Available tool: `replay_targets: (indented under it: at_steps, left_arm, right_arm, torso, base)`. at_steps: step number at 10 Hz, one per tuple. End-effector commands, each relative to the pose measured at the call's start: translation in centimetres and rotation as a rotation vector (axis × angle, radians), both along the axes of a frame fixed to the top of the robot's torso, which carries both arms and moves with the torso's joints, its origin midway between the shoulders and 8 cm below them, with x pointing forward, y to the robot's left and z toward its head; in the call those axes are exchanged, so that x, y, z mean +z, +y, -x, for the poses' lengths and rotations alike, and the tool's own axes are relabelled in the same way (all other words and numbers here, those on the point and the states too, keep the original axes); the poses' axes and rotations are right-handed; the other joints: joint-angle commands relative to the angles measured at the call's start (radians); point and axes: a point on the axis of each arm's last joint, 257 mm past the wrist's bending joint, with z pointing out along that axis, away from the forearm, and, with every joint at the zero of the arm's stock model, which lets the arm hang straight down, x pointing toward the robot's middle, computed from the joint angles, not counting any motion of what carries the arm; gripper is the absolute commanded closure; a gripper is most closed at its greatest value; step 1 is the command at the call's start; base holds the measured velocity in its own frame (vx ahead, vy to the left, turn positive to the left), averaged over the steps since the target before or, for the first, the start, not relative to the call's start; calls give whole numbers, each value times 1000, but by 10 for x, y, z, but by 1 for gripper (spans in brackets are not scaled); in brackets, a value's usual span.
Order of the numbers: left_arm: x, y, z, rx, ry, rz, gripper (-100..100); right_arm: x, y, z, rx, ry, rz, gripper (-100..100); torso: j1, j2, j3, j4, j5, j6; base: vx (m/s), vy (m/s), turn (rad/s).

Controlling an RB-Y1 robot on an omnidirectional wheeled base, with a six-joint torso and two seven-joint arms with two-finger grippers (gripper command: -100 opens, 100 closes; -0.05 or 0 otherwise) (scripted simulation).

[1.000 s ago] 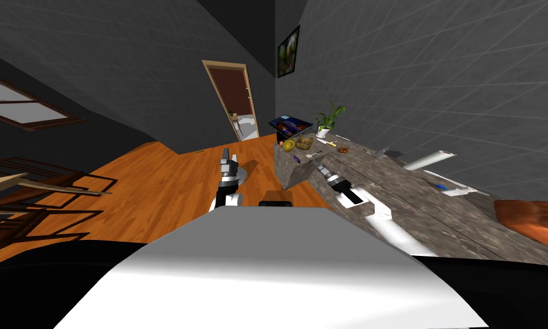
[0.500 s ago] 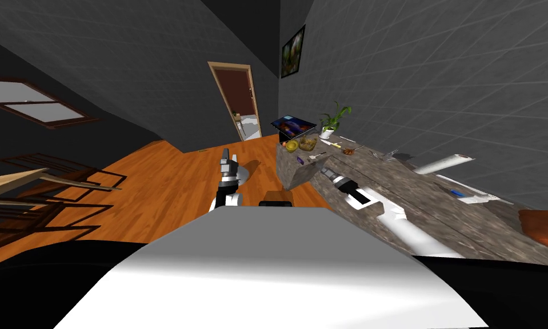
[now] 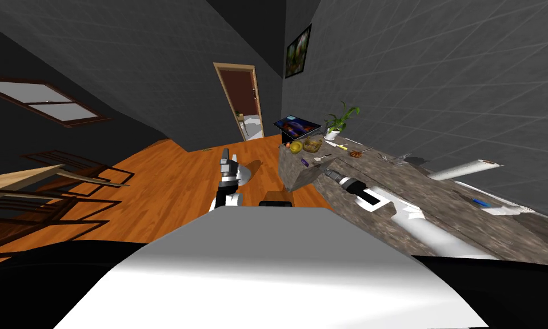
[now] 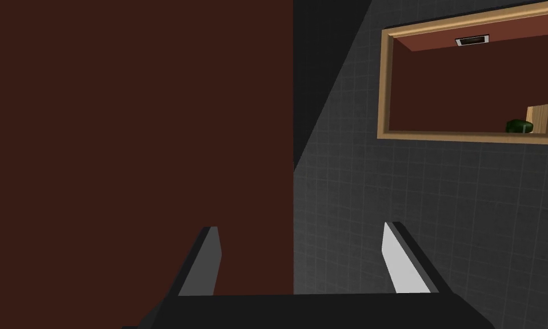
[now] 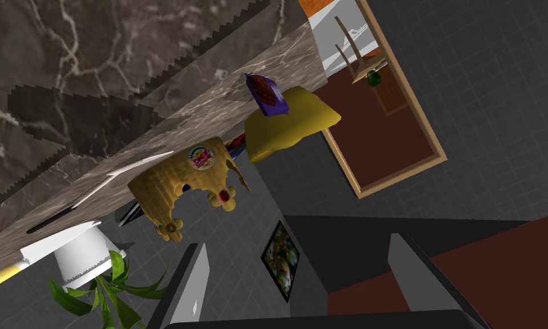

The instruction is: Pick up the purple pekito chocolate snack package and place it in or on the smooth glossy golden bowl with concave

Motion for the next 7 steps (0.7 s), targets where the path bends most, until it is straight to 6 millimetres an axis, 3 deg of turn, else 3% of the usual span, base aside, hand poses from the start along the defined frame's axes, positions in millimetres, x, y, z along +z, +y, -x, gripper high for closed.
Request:
replay_targets:
  at_steps: [1, 7]
  left_arm:
    - [0, 0, 0, 0, 0, 0, 0]
    - [0, 0, 0, 0, 0, 0, 0]
  right_arm:
    - [-13, -20, 9, 10, 47, 61, -100]
    - [-50, -87, 49, 27, 207, 236, -100]
  torso:
    - [0, 0, 0, 0, 0, 0]
    - [3, -4, -2, -1, 1, -1]
  base:
    - [69, 92, 78]
    - [99, 91, 77]
